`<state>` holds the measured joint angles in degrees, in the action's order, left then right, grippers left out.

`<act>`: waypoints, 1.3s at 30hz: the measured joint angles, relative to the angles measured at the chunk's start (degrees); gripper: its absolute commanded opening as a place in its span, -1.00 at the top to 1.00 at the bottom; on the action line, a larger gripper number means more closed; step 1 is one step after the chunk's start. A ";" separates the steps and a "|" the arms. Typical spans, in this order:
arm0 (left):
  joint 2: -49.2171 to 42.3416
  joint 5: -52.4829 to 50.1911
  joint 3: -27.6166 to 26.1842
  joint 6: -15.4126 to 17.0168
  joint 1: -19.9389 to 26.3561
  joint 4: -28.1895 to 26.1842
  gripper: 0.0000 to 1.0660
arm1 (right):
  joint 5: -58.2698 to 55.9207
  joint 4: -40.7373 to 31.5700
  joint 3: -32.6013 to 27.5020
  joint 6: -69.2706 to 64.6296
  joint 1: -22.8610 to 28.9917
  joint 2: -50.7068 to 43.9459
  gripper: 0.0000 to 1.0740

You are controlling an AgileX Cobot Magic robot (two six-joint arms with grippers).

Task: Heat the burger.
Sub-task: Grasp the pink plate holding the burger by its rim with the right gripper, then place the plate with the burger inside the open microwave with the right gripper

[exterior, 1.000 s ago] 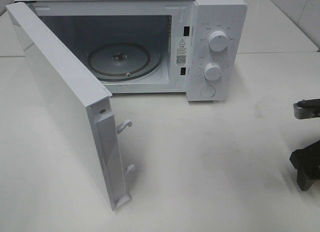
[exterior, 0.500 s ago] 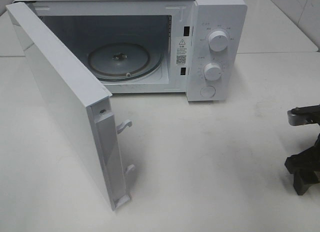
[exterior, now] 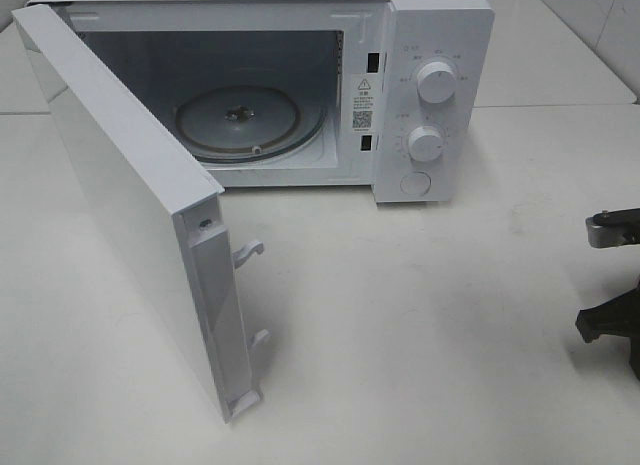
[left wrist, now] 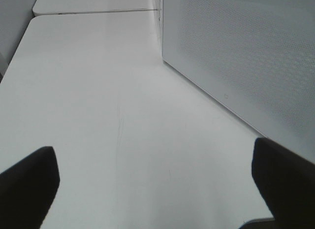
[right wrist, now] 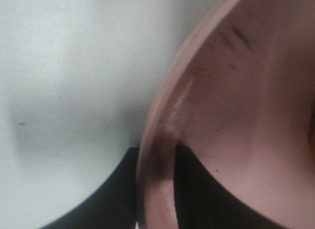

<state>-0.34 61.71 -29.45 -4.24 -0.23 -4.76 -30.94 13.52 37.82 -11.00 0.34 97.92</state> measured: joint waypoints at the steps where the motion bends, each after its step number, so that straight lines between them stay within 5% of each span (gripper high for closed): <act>1: 0.00 0.00 0.00 0.00 0.00 0.00 -0.87 | -0.34 0.11 0.00 -0.17 0.00 -0.06 0.96; 18: 0.00 0.00 0.00 0.00 0.00 0.06 -0.87 | -1.95 1.15 0.06 -0.86 0.92 -0.74 1.00; 39: 0.00 0.00 0.00 0.00 0.00 0.06 -0.87 | -9.80 15.18 0.00 -15.87 11.52 -2.18 1.00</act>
<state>-0.34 61.71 -29.45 -4.24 -0.23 -4.70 -40.74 28.71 37.82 -26.87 11.86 95.74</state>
